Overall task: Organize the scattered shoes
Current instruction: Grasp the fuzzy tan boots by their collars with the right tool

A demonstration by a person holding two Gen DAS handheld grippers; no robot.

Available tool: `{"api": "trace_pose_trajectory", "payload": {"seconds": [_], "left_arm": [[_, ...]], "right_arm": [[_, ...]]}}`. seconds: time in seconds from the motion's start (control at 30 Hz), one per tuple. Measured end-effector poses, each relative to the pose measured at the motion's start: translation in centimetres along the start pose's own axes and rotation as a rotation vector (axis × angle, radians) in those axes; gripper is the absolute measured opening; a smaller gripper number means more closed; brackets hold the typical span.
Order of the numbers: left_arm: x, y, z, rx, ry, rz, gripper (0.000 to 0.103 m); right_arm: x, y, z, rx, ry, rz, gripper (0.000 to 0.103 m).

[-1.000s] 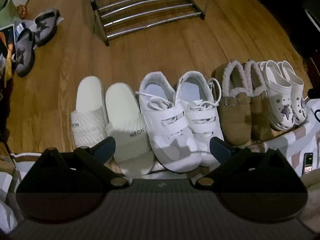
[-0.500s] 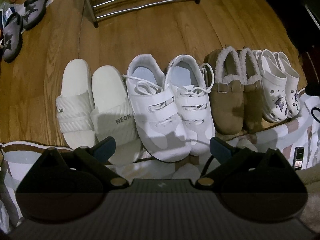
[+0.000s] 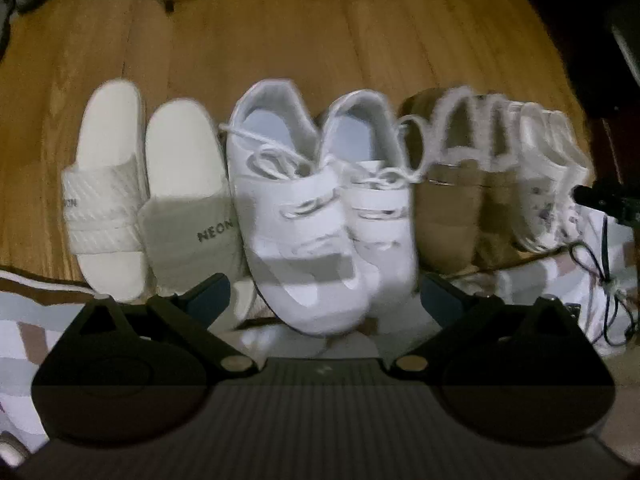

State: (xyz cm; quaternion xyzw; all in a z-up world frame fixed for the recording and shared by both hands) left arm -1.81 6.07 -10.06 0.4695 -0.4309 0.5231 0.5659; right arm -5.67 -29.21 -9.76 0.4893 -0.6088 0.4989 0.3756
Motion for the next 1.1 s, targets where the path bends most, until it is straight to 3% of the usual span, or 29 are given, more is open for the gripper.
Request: {"api": "trace_pose_trajectory", "payload": {"seconds": [0.1, 0.2, 0.27, 0.3, 0.33, 0.43, 0.6, 0.7, 0.93, 1.0, 1.07, 1.1], "left_arm": [[-1.1, -1.5, 0.8, 0.001, -0.002, 0.001, 0.103], [-1.5, -2.8, 2.1, -0.028, -0.009, 0.055, 0.103], [-2.6, -3.4, 1.9, -0.011, -0.072, 0.062, 0.103], [-3.3, -3.7, 1.7, 0.019, -0.12, 0.065, 0.103], [-3.5, -3.8, 1.9, 0.022, -0.12, 0.072, 0.103], [-3.2, -3.4, 2.3, 0.016, -0.086, 0.082, 0.103], [-1.7, -3.5, 0.8, 0.059, -0.068, 0.181, 0.103], [-1.2, -4.5, 0.7, 0.036, -0.054, 0.228, 0.103], [-4.6, -9.0, 2.6, -0.082, -0.11, 0.184, 0.103], [-6.4, -10.7, 3.1, -0.121, -0.173, 0.171, 0.103], [-7.9, -11.2, 3.9, -0.153, -0.198, 0.13, 0.103], [-8.7, -11.1, 4.2, -0.153, -0.175, 0.1, 0.103]], "right_arm": [[-1.8, -0.1, 0.7, -0.03, -0.053, 0.026, 0.084], [-2.3, -1.0, -1.0, 0.042, -0.088, 0.092, 0.083], [-2.9, -1.8, -2.2, 0.103, -0.097, 0.153, 0.081], [-3.8, -2.4, -2.6, 0.107, -0.09, 0.157, 0.07], [-5.0, -3.0, -2.7, 0.094, -0.079, 0.141, 0.054], [-7.7, -4.4, -3.4, 0.051, -0.093, 0.104, 0.036], [-8.9, -5.9, -3.9, 0.065, -0.062, 0.075, 0.037], [-8.4, -6.9, -3.8, 0.092, -0.014, 0.102, 0.052], [-13.7, -9.0, -3.6, 0.069, -0.023, -0.004, 0.053], [-15.2, -9.2, -3.5, 0.066, -0.008, 0.016, 0.056], [-15.5, -9.4, -3.3, 0.074, 0.021, 0.053, 0.042], [-15.5, -9.6, -3.2, 0.083, 0.045, 0.073, 0.027]]}}
Point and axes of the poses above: each gripper's, at about its wrist camera, not at the fingertips, and x roughly against the way its jaws point, z to its right, y to its underside, the point moved 10 cm from there along -x, roughly the way its jaws point, and after that the axes turned 9 degrees about -z, right-handed, at the moved point
